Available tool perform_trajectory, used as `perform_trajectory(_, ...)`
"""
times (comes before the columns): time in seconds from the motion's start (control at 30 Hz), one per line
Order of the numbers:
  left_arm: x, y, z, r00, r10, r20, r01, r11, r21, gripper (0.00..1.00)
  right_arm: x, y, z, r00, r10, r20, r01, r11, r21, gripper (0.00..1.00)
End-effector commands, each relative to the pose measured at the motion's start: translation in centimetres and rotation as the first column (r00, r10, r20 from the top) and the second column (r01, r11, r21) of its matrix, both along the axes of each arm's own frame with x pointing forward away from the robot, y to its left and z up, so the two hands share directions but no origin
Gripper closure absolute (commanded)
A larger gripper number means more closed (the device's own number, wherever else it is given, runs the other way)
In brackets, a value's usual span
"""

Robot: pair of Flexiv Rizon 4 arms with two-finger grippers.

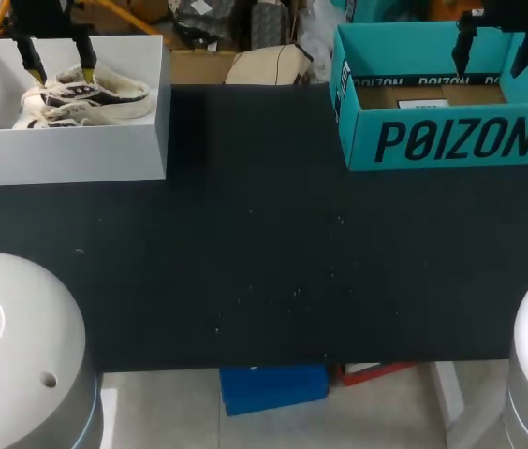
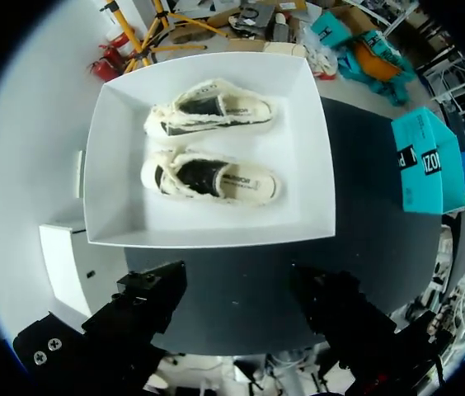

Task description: Take the shoe out of the shoebox, open the shoe tongue, remove and reinsert the insole, then place the shoe into the shoebox

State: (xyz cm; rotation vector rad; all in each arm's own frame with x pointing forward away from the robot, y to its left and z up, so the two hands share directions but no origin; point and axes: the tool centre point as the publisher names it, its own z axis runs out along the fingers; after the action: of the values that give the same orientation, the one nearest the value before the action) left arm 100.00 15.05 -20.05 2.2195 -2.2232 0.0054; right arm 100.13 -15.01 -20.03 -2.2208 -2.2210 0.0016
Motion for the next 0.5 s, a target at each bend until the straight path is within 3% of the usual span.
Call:
perform_trajectory(0.03, -0.1, -0.2, 0.2, 0.993, -0.119, 0.021, 0.118, 0.993, 0.021, 0.0, 0.0, 0.0, 0.0, 1.0, 0.0, 0.0, 0.0, 1.0, 0.0, 0.0)
perform_trajectory(0.1, -0.4, -0.3, 0.4, 0.951, -0.303, 0.066, 0.298, 0.951, 0.077, 0.0, 0.0, 0.0, 0.0, 1.0, 0.0, 0.0, 0.0, 1.0, 0.0, 0.0)
perform_trajectory(0.17, -1.0, -0.5, 0.1, 0.823, -0.565, 0.06, 0.552, 0.82, 0.152, 0.0, 0.0, 0.0, 0.0, 1.0, 0.0, 0.0, 0.0, 1.0, 0.0, 0.0)
perform_trajectory(0.2, -1.4, -0.6, -0.2, 0.731, -0.681, 0.046, 0.663, 0.724, 0.188, 0.0, 0.0, 0.0, 0.0, 1.0, 0.0, 0.0, 0.0, 1.0, 0.0, 0.0)
perform_trajectory(0.23, -1.8, -0.6, -0.5, 0.598, -0.801, 0.003, 0.786, 0.588, 0.189, 0.0, 0.0, 0.0, 0.0, 1.0, 0.0, 0.0, 0.0, 1.0, 0.0, 0.0)
perform_trajectory(0.3, -2.6, -0.2, -1.2, 0.333, -0.943, -0.006, 0.898, 0.316, 0.305, 0.0, 0.0, 0.0, 0.0, 1.0, 0.0, 0.0, 0.0, 1.0, 0.0, 0.0)
perform_trajectory(0.4, -2.6, 0.1, -1.4, 0.24, -0.971, -0.007, 0.913, 0.223, 0.34, 0.0, 0.0, 0.0, 0.0, 1.0, 0.0, 0.0, 0.0, 1.0, 0.0, 0.0)
perform_trajectory(0.5, -2.6, 0.1, -1.4, 0.232, -0.973, -0.009, 0.915, 0.215, 0.342, 0.0, 0.0, 0.0, 0.0, 1.0, 0.0, 0.0, 0.0, 1.0, 0.0, 0.0)
